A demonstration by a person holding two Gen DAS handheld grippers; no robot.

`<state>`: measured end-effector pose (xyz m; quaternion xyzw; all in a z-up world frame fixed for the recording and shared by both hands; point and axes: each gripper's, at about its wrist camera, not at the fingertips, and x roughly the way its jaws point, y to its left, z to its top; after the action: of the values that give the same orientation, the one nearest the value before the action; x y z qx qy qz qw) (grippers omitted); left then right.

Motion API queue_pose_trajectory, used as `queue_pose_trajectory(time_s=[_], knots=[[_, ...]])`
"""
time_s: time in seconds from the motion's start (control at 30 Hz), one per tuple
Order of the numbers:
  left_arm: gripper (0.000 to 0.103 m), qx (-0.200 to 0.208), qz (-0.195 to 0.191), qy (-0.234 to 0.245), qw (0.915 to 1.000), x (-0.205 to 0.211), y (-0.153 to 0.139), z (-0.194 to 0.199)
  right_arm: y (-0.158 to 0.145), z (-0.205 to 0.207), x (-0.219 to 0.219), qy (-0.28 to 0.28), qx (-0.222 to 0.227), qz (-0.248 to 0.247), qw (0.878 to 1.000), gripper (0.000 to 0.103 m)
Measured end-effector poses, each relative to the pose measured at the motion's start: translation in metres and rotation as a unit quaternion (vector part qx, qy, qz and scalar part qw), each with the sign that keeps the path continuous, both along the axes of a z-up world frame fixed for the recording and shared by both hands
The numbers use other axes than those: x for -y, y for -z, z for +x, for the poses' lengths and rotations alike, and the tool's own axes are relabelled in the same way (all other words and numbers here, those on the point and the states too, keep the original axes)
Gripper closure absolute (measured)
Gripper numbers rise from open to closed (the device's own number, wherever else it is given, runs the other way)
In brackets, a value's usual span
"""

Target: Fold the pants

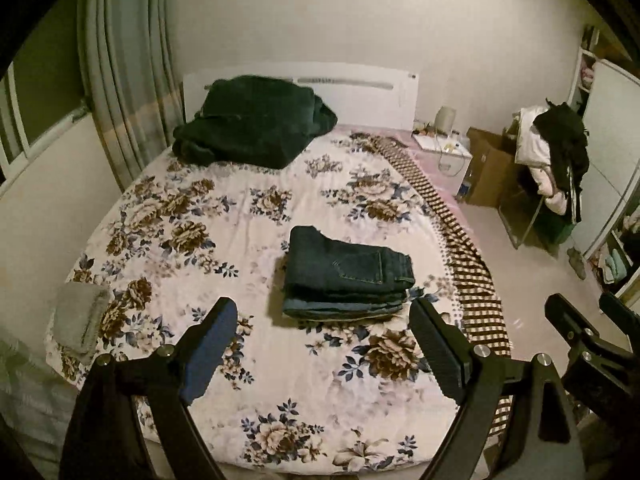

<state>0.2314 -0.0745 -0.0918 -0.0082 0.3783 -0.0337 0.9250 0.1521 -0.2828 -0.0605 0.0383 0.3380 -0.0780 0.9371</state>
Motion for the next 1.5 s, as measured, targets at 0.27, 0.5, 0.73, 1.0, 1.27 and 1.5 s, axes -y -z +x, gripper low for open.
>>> queue_pose_trajectory(time_s=[0.27, 0.5, 0.73, 1.0, 1.27, 1.5], knots=[[0.015, 0.023, -0.003, -0.009, 0.9997, -0.005, -0.026, -0.039, -0.044, -0.059, -0.004, -0.007, 0.023, -0.004, 1.000, 0.000], [0.015, 0.028, 0.000, 0.001, 0.9996, -0.012, -0.035, -0.050, -0.063, -0.078, -0.011, -0.003, 0.026, -0.005, 1.000, 0.000], [0.001, 0.029, 0.002, 0.006, 0.9995, -0.016, -0.038, -0.053, -0.075, -0.079, -0.013, -0.002, 0.030, -0.004, 1.000, 0.000], [0.001, 0.025, 0.002, 0.000, 0.9997, -0.017, -0.039, -0.053, -0.078, -0.072, -0.012, -0.012, 0.016, -0.001, 1.000, 0.000], [0.001, 0.024, 0.006, -0.003, 0.9997, -0.019, -0.040, -0.052, -0.080, -0.064, -0.005, -0.014, 0.019, -0.001, 1.000, 0.000], [0.001, 0.025, 0.013, -0.012, 0.9995, -0.022, -0.041, -0.052, -0.077, -0.059, -0.005, -0.017, 0.015, 0.000, 1.000, 0.000]])
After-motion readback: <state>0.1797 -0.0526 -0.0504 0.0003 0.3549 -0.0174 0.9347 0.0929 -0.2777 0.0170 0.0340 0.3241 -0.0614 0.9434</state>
